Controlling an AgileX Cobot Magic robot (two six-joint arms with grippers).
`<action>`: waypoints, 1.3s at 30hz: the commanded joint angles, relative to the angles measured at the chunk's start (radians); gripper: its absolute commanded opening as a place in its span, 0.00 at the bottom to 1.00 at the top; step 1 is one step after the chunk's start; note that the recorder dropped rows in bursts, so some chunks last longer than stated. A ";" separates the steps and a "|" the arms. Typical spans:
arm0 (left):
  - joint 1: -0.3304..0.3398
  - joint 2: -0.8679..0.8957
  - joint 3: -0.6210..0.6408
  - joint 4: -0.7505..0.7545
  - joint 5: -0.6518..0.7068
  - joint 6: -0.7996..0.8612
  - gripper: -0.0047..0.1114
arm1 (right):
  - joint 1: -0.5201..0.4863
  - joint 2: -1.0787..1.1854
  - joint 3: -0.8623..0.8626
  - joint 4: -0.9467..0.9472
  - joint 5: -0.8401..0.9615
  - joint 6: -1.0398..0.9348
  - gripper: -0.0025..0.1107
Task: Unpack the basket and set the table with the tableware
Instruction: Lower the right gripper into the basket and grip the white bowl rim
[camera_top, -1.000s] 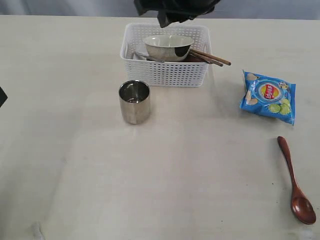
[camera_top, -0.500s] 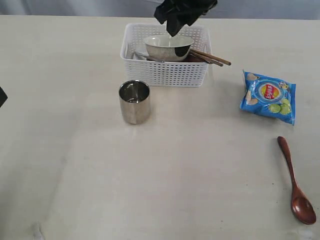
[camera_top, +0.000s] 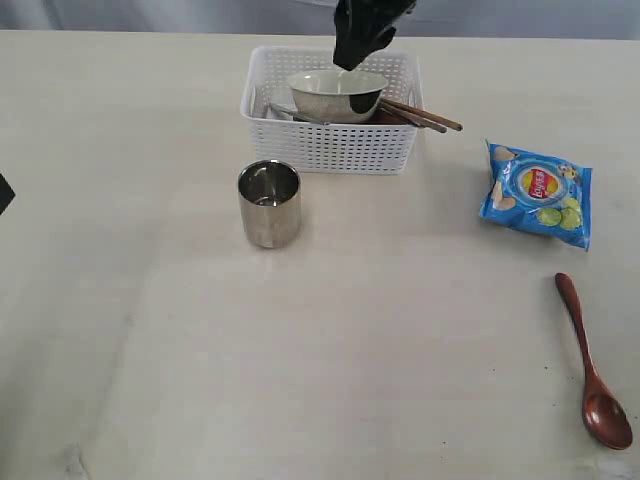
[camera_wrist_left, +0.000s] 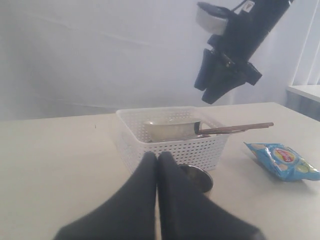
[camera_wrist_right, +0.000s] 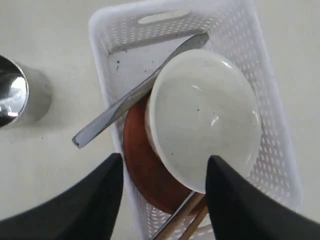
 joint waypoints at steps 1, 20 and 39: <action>0.002 -0.004 0.003 -0.003 0.001 -0.001 0.04 | -0.032 -0.003 0.088 0.045 -0.042 -0.202 0.46; 0.002 -0.004 0.003 -0.003 0.001 -0.001 0.04 | -0.016 -0.008 0.156 0.051 -0.196 -0.380 0.46; 0.002 -0.004 0.003 0.005 0.001 -0.001 0.04 | -0.019 0.011 0.224 0.041 -0.284 -0.380 0.46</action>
